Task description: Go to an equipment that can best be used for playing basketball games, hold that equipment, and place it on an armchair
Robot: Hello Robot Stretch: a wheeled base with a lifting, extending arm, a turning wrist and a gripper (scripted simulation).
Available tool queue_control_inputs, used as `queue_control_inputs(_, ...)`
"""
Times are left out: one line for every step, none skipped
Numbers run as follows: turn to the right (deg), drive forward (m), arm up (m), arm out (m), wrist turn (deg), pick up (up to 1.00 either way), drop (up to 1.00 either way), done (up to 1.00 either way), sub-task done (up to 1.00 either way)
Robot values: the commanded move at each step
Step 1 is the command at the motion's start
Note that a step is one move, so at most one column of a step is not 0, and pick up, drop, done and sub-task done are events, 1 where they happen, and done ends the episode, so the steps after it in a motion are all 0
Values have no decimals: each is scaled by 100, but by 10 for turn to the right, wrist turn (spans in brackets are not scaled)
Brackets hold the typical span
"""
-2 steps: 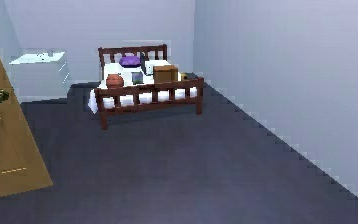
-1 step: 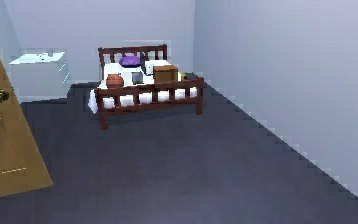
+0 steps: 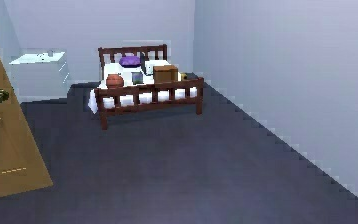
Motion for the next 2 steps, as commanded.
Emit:
queue_control_inputs(0, 0, 0, 0, 0, 100, 0, 0, 0)
queue_control_inputs(0, 0, 10, 0, 0, 0, 0, 0, 0)
